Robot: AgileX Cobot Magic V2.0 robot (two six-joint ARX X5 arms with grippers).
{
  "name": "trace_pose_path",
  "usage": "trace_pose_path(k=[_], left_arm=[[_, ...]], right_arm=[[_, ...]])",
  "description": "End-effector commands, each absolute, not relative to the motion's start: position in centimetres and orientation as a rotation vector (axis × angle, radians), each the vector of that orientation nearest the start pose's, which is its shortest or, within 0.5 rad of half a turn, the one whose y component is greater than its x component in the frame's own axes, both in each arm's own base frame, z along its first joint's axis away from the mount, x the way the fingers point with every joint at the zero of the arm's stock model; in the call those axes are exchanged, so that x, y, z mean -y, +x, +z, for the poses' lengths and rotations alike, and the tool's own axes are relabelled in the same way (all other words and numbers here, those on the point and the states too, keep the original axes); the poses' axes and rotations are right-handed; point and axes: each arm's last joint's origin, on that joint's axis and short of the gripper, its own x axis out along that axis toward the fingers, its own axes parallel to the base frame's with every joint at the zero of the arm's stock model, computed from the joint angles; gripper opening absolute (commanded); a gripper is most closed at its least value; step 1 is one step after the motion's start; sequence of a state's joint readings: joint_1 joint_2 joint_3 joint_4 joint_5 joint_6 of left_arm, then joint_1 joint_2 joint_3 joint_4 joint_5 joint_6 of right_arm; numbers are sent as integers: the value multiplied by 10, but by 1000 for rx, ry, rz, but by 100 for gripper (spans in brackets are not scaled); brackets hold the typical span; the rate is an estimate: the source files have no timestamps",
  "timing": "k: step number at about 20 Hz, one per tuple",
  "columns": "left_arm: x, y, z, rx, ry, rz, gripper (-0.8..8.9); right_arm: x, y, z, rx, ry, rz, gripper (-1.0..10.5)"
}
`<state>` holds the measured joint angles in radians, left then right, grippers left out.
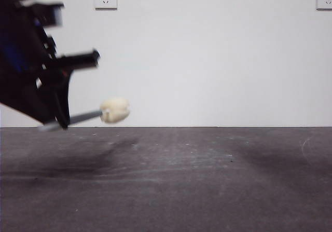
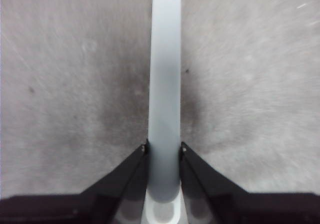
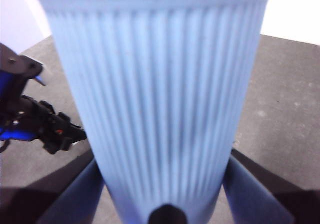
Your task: Pick up the cup brush,pick up the cup,insert the brush into the cup,clean the cup,put the cup brush back,put the cup back to the fixed position on the table
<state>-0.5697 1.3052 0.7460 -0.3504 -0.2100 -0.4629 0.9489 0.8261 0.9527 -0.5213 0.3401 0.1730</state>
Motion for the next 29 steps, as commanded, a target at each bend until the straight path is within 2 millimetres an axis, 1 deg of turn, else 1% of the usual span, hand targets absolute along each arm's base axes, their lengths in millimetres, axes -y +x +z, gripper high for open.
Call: trace_pose_path(k=[1, 8, 10, 12, 13, 14, 16, 17, 18, 20, 22, 24, 26, 29], left_arm=[[135, 220, 191, -913, -113, -112, -13], [152, 232, 147, -1004, -49, -74, -13], [154, 232, 141, -1020, -48, -68, -13], [154, 233, 140, -1019, -74, -60, -11], [155, 233, 141, -1023, -83, -74, 14], [155, 232, 140, -1038, -92, -93, 82], [156, 231, 140, -1059, -98, -112, 313], [156, 231, 140, -1071, -109, -131, 405], [157, 231, 140, -1078, -116, -150, 424], [157, 230, 142, -1081, -123, -173, 423], [157, 229, 147, -1065, -129, -181, 423], [155, 227, 155, -1046, -121, -197, 423], [151, 221, 169, -1025, -91, -220, 423], [142, 209, 196, -954, -94, -257, 423]], right_arm=[[-128, 103, 350, -377, -65, 569, -17], [-128, 103, 349, -380, -71, 569, -17], [-128, 103, 349, -382, -73, 569, -17], [-128, 103, 349, -383, -73, 569, -17], [-128, 103, 349, -384, -74, 569, -17], [-128, 103, 349, -385, -76, 568, -17], [-128, 103, 349, -381, -89, 570, -17], [-128, 103, 349, -378, -102, 571, -17], [-129, 104, 348, -378, -119, 572, -17], [-133, 107, 343, -379, -158, 569, -17], [-139, 112, 336, -350, -144, 573, -17], [-146, 119, 319, -305, -130, 553, -17], [-148, 126, 292, -277, -137, 506, -17], [-144, 132, 251, -195, -91, 453, -17]])
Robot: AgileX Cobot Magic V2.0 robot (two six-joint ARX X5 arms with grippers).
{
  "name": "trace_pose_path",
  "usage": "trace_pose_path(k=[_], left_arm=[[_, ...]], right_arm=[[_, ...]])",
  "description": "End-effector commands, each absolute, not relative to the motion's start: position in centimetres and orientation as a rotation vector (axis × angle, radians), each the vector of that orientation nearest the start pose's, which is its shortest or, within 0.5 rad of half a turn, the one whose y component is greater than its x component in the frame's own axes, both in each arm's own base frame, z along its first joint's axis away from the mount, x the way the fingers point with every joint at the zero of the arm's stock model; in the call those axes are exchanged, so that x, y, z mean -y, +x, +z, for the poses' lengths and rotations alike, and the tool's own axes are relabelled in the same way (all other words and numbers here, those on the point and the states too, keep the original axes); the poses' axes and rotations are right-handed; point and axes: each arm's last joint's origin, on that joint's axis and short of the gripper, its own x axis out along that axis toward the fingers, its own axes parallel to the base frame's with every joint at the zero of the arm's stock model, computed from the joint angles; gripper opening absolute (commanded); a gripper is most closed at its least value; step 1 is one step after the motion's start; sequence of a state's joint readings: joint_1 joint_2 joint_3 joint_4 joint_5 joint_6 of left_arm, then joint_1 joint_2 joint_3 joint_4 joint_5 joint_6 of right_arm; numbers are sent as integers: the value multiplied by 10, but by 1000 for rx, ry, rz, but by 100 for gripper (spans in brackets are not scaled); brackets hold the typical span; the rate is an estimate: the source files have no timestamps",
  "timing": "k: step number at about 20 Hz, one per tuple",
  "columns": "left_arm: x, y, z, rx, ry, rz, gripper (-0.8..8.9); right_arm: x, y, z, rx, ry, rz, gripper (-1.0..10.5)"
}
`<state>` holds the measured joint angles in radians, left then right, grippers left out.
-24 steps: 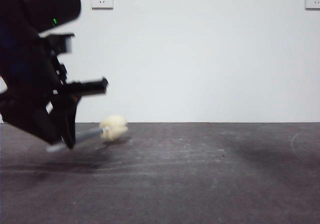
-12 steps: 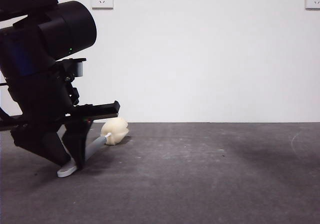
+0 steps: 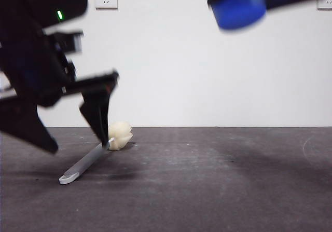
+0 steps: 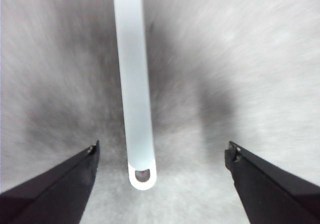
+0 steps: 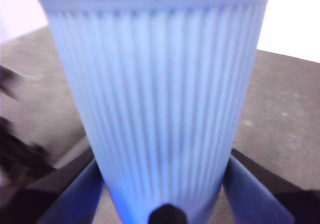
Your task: Pick up the cup brush,pick up the cup,insert the brush into the cup,clean the cup,put the cup brush back,put the cup back to the fixed position on the table
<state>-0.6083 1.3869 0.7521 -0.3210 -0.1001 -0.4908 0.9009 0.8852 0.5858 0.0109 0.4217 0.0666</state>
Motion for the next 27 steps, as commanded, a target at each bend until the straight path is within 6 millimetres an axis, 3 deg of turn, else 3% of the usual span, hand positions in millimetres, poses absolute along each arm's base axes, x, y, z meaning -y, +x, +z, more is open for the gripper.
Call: trace_pose_path(k=[1, 6, 13, 21, 27], left_arm=[[139, 205, 207, -915, -101, -276, 423], [122, 180, 253, -737, -149, -345, 422], [105, 155, 272, -694, -139, -362, 422], [103, 152, 273, -695, -114, -370, 422], [102, 152, 273, -692, -88, -378, 422]], right_arm=[[-142, 134, 237, -194, -88, 440, -17], [-144, 153, 178, -257, -125, 383, -17], [-155, 192, 121, -254, -100, 322, -17], [-149, 222, 105, -219, -63, 349, -17], [-145, 245, 106, -201, -56, 346, -17]])
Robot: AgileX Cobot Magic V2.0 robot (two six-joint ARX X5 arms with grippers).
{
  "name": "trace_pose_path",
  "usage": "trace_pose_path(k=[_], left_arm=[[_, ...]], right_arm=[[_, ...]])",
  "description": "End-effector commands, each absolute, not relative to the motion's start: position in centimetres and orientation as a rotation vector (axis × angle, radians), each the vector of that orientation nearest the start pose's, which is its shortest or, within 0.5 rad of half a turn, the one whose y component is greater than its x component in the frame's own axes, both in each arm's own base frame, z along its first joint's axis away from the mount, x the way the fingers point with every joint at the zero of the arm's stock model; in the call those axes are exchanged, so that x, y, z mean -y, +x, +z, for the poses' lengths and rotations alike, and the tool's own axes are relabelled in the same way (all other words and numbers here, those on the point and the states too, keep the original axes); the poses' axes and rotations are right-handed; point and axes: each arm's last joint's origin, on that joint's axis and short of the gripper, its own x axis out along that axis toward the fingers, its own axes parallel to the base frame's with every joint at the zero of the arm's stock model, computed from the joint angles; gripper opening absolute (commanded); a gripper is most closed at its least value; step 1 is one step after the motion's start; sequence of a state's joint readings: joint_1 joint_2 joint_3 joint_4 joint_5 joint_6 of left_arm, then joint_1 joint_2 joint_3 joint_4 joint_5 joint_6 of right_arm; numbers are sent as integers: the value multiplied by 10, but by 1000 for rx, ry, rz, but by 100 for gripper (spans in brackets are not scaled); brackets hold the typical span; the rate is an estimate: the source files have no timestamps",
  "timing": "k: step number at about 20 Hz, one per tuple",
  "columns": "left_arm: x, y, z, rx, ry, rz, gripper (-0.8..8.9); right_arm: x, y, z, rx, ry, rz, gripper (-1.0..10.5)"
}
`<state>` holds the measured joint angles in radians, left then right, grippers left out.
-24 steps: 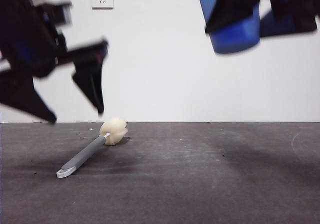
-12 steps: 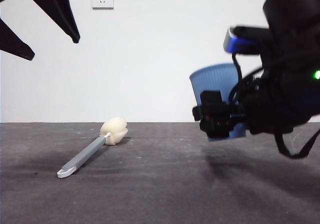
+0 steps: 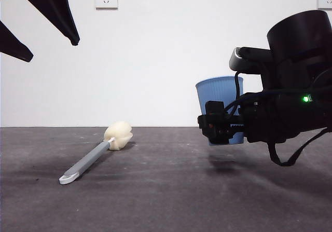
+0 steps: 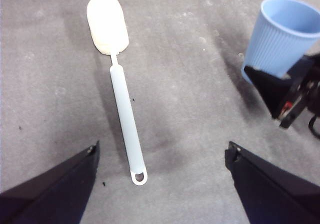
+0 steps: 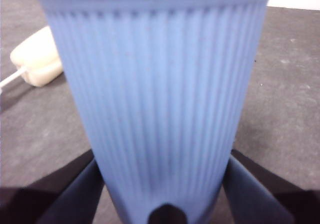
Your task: Pick up the cup brush,pick up the cup,insert the brush into the cup,clean the cup,put the cup brush back,put the cup back to the fixed position on the table
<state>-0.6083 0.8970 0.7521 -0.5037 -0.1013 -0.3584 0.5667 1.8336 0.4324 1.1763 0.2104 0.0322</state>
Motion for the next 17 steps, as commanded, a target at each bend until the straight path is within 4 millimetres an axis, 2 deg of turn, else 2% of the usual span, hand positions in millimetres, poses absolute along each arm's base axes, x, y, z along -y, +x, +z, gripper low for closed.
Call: trace_pose_path(k=[1, 6, 11, 12, 15, 17], left_arm=[[102, 152, 273, -692, -88, -378, 422], [102, 152, 273, -692, -87, -378, 422], [102, 152, 273, -690, -79, -379, 422], [102, 152, 273, -690, -79, -379, 422], [102, 152, 273, -690, -79, -379, 422], [102, 152, 273, -691, -79, -379, 422]], right_arm=[[-144, 248, 105, -210, -55, 358, -17], [-136, 258, 91, -261, -53, 370, -17], [-133, 258, 81, -340, -62, 425, -16], [-133, 257, 78, -377, -68, 441, 17], [-131, 254, 70, -460, -88, 440, 269], [-131, 253, 69, -478, -85, 437, 341]])
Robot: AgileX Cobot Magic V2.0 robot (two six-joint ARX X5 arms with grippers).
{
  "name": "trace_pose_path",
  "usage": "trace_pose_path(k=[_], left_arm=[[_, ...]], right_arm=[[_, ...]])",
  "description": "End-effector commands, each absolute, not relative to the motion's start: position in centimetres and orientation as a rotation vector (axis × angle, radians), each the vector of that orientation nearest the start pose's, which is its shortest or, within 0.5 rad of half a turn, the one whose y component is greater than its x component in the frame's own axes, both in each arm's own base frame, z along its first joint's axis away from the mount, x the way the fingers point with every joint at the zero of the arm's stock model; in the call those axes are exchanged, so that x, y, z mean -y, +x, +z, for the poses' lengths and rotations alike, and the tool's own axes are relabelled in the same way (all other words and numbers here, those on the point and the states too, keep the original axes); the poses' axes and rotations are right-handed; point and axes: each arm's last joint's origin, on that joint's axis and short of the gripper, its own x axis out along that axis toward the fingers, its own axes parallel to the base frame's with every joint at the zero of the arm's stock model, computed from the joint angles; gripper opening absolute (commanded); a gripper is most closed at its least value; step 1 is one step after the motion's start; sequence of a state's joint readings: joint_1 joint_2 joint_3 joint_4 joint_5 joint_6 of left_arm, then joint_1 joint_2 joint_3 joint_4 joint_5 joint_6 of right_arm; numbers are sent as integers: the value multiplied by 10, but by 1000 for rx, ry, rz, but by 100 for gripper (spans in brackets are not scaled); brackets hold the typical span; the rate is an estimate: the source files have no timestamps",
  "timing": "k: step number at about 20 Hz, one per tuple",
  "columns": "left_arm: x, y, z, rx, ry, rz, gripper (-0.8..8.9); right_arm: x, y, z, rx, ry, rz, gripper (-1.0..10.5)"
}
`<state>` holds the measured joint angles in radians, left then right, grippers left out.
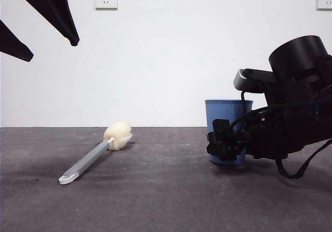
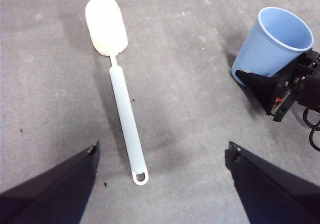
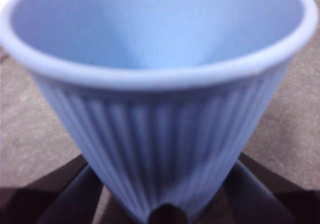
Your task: Pick up the cup brush,pick up the cup,insert the brush into the cup,clean the cup,put the cup brush back,put the cup back to the fixed position on the table
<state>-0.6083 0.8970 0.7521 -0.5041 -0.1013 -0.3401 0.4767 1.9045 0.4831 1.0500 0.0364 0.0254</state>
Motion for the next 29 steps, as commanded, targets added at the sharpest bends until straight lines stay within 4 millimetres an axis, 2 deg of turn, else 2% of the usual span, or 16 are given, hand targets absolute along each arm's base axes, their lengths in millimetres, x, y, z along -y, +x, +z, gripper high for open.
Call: trace_pose_path(k=[1, 3, 7, 13, 16, 19, 22, 25, 29], left_arm=[[102, 152, 273, -691, -78, -379, 422], [102, 152, 273, -692, -78, -379, 422], [102, 151, 272, -705, -73, -376, 422], [102, 151, 272, -706, -73, -375, 422], [102, 151, 272, -705, -74, -375, 422], [102, 151, 272, -705, -74, -376, 422], [101, 150, 271, -716, -71, -377, 422], [101, 149, 269, -733, -48, -383, 406], [101, 146, 266, -791, -49, -428, 406]], right_arm=[[-131, 253, 69, -481, -81, 436, 355], [-131, 253, 68, -489, -70, 433, 358], [-130, 252, 68, -520, -41, 420, 515], [-128, 248, 79, -571, -30, 409, 514], [-125, 238, 95, -659, -56, 406, 513], [-117, 222, 122, -735, -71, 395, 512], [-104, 196, 153, -817, -15, 392, 507], [-89, 161, 193, -813, 30, 468, 501], [-70, 120, 257, -733, 73, 559, 500]])
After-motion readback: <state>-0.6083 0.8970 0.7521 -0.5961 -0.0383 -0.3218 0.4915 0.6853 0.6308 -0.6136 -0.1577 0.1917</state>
